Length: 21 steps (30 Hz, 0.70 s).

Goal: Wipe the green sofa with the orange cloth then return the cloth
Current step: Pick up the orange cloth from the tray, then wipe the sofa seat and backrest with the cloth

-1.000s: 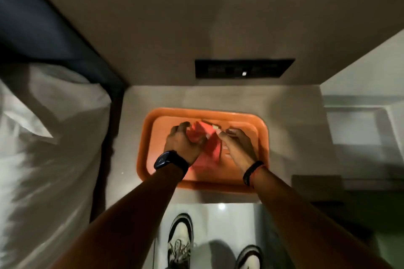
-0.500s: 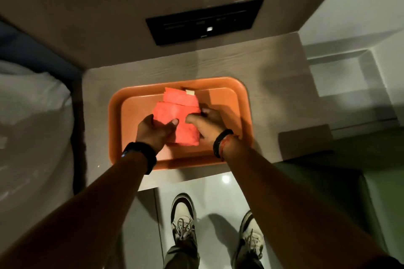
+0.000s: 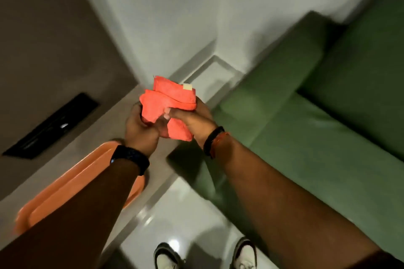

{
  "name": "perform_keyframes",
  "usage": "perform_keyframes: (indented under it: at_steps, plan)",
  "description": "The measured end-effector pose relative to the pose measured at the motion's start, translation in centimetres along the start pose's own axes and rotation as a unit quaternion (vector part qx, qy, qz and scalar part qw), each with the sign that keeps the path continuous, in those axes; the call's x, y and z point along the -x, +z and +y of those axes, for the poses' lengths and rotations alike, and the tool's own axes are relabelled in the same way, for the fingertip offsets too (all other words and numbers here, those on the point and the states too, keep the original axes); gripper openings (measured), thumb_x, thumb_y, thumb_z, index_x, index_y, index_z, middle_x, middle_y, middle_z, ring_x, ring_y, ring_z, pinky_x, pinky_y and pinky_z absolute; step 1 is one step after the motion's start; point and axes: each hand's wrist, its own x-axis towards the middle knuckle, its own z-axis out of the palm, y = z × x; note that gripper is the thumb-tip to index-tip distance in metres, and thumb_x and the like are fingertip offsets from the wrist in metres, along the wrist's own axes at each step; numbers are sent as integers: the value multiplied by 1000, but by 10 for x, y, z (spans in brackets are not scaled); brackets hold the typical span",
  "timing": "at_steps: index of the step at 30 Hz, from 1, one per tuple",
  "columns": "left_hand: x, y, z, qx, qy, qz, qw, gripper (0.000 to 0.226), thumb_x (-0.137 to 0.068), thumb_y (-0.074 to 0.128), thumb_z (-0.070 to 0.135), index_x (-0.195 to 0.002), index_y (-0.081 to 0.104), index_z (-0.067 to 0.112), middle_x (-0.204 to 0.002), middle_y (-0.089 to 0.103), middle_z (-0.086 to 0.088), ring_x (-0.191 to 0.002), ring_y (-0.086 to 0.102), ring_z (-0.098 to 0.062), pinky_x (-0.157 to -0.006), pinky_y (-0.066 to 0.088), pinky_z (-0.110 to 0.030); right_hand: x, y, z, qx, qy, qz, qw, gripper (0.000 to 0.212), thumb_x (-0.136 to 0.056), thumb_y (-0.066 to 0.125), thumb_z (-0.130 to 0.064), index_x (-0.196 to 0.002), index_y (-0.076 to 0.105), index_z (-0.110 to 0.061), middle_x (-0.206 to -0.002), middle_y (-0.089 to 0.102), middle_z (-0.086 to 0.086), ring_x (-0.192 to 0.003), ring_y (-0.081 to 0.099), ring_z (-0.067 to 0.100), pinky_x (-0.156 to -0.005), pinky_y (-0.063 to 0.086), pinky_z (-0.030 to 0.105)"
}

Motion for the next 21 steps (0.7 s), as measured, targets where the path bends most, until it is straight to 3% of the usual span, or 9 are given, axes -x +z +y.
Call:
perform_keyframes:
  at_steps: [2,5,7,9,12,15,17,18,21]
  plan:
    - [7,76,26,-3,28,-56,998,40,-78,70,2,-114,53,8,-98,65,5,-79,62,6,-65,47,-8,20,-75,-29,-13,-17,52,998,26,-76,66,15,-95,63,-2,-85,64,13,-75,61,17,-74,53,23]
    - [33,177,51,14,39,-135,990,43,-78,71,3,-116,53,6,-98,64,2,-77,60,6,-67,48,-9,58,-171,-51,-55,-33,142,988,44,-77,63,20,-117,50,10,-104,57,20,-95,53,26,-92,44,43]
    - [60,243,61,11,53,-184,981,40,-77,72,4,-113,53,7,-94,62,4,-71,58,11,-64,46,-7,91,-234,-55,-56,-37,202,977,43,-79,63,17,-119,49,11,-108,57,20,-98,53,27,-98,42,47]
    - [89,297,66,8,56,-231,971,39,-76,72,2,-110,53,7,-93,63,2,-73,60,6,-65,46,-9,125,-289,-53,-31,-26,242,970,35,-81,65,9,-114,54,11,-110,61,23,-98,56,28,-101,44,50]
    - [126,352,53,-14,40,-301,953,48,-73,75,5,-115,53,13,-105,62,-4,-88,61,-13,-71,50,-14,171,-351,-38,-7,-17,323,946,33,-80,70,1,-111,61,5,-111,66,24,-95,63,27,-94,51,44]
    - [148,377,10,-136,68,-357,922,71,-68,81,20,-130,47,17,-128,51,-12,-113,53,-25,-95,46,-33,207,-393,-6,107,-12,440,892,31,-77,75,-5,-106,64,-4,-103,69,12,-89,64,19,-80,54,30]
    - [152,376,-27,-288,121,-401,861,92,-65,80,43,-142,32,26,-148,30,-11,-132,34,-27,-108,33,-38,229,-414,24,238,-10,507,828,32,-77,72,-6,-107,63,-15,-104,70,3,-92,64,16,-80,52,28]
    - [151,371,-47,-365,155,-428,812,101,-64,75,54,-146,20,31,-155,18,-6,-138,24,-26,-111,26,-40,237,-422,42,299,-14,520,800,36,-77,68,-4,-109,61,-18,-109,69,2,-98,64,18,-85,51,30]
    - [144,359,-100,-525,211,-470,678,121,-54,61,78,-146,-5,37,-158,-11,2,-144,0,-26,-115,7,-49,253,-437,99,436,18,493,752,52,-71,61,7,-120,54,-9,-123,61,20,-117,52,39,-101,43,49]
